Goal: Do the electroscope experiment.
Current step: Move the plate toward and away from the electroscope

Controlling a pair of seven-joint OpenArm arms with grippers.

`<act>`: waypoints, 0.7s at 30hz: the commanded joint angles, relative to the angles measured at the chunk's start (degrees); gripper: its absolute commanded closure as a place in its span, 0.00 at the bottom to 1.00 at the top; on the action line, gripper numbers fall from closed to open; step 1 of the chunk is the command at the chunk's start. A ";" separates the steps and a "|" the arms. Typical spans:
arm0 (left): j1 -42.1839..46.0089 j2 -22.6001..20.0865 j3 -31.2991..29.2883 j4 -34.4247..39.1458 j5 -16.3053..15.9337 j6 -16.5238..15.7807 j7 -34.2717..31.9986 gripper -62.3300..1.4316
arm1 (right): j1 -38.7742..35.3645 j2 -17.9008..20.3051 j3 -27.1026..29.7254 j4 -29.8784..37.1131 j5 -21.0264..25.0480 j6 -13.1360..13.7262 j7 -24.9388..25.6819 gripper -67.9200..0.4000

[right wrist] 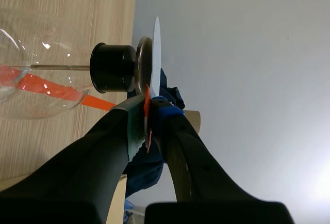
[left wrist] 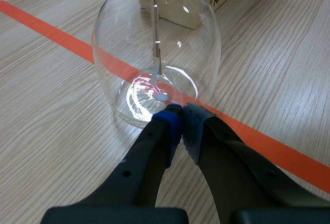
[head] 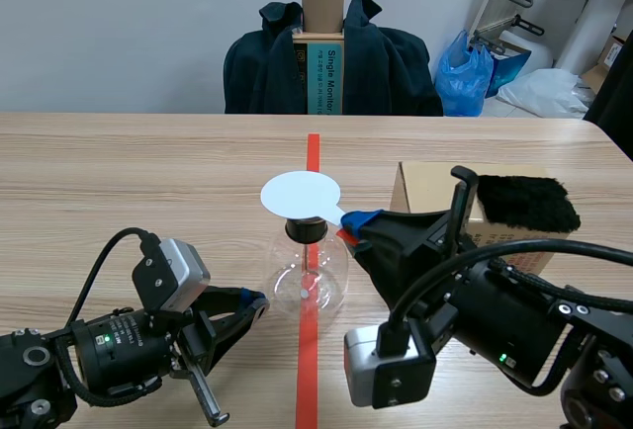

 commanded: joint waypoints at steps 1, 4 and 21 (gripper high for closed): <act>-0.22 0.31 -0.22 0.72 -0.44 -0.28 -1.01 0.95 | 0.50 0.63 0.59 1.55 0.24 -0.85 -0.17 0.98; -0.22 0.31 -0.22 0.72 -0.44 -0.28 -1.01 0.95 | 0.50 0.61 0.66 1.55 0.24 -0.87 -3.13 0.98; -0.22 0.31 -0.22 0.72 -0.44 -0.28 -1.20 0.95 | -0.02 0.63 1.42 1.55 0.24 -0.92 -25.27 0.98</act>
